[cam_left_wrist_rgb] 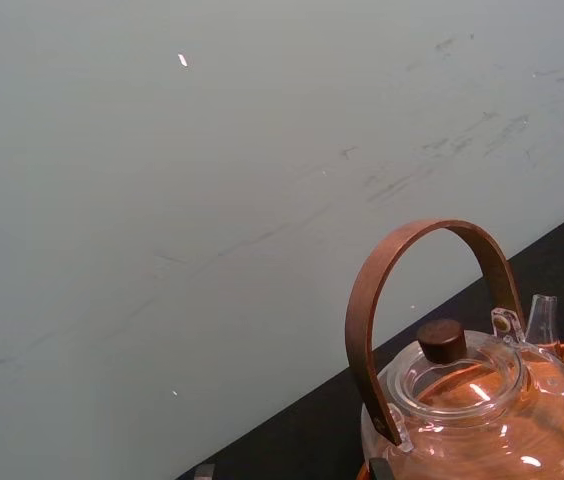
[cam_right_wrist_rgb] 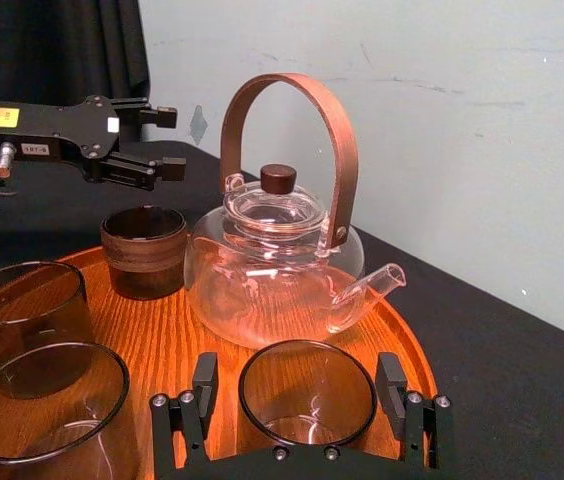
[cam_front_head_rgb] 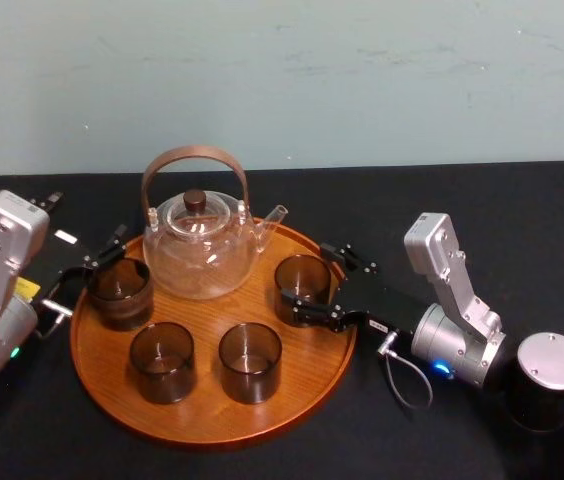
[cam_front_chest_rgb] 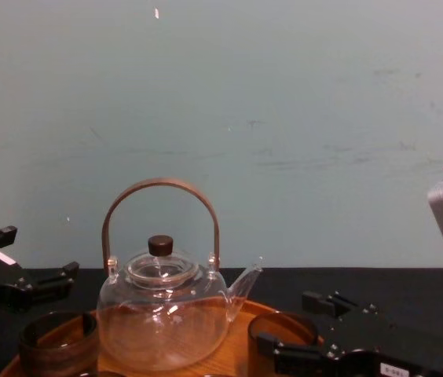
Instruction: Pick up the glass from the table and place it on the tray.
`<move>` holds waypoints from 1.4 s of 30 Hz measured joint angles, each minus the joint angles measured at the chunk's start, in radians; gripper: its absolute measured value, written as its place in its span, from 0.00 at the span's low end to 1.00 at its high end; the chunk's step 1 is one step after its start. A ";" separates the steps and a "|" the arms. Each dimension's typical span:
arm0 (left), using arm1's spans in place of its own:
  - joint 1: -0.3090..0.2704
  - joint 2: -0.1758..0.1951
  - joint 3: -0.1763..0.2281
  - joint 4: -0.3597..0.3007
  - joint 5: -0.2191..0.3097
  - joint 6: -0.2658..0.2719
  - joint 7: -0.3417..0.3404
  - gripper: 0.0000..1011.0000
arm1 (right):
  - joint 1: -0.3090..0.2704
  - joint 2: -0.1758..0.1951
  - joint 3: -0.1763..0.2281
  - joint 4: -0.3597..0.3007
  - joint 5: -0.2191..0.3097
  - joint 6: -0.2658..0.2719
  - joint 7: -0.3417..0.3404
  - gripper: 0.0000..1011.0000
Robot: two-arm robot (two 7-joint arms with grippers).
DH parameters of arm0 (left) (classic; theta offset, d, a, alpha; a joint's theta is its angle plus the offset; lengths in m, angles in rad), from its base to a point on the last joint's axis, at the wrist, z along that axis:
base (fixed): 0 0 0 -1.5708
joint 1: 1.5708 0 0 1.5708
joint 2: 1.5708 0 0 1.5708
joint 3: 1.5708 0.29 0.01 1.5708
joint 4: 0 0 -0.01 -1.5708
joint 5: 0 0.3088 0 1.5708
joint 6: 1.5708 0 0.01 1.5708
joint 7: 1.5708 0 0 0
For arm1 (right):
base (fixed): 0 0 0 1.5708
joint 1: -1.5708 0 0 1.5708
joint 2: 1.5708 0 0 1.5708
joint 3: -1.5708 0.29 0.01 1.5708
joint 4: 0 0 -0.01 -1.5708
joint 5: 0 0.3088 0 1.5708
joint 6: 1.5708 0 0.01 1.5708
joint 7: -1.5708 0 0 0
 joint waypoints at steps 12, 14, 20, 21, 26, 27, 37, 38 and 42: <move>0.000 0.000 0.000 0.000 0.000 0.000 0.000 0.99 | -0.013 0.008 0.017 -0.025 0.018 -0.022 0.010 0.99; 0.000 0.000 0.000 0.000 0.000 0.000 0.000 0.99 | -0.018 0.012 0.022 -0.038 0.019 -0.027 0.007 0.99; 0.000 0.000 0.000 0.000 0.000 0.000 0.000 0.99 | -0.036 0.027 0.039 -0.084 0.024 -0.036 -0.002 0.99; 0.000 0.000 0.000 0.000 0.000 0.000 0.000 0.99 | -0.039 0.029 0.041 -0.090 0.024 -0.037 -0.004 0.99; 0.000 0.000 0.000 0.000 0.000 0.000 0.000 0.99 | -0.069 0.048 0.067 -0.148 0.034 -0.048 -0.022 0.99; 0.000 0.000 0.000 0.000 0.000 0.000 0.000 0.99 | -0.075 0.051 0.072 -0.159 0.034 -0.050 -0.027 0.99; 0.000 0.000 0.000 0.000 0.000 0.000 0.000 0.99 | -0.170 0.090 0.147 -0.258 0.019 -0.070 -0.108 0.99; 0.000 0.000 0.000 0.000 0.000 0.000 0.000 0.99 | -0.179 0.092 0.155 -0.263 0.019 -0.071 -0.114 0.99; 0.000 0.000 0.000 0.000 0.000 0.000 0.000 0.99 | -0.225 0.101 0.200 -0.284 0.019 -0.077 -0.144 0.99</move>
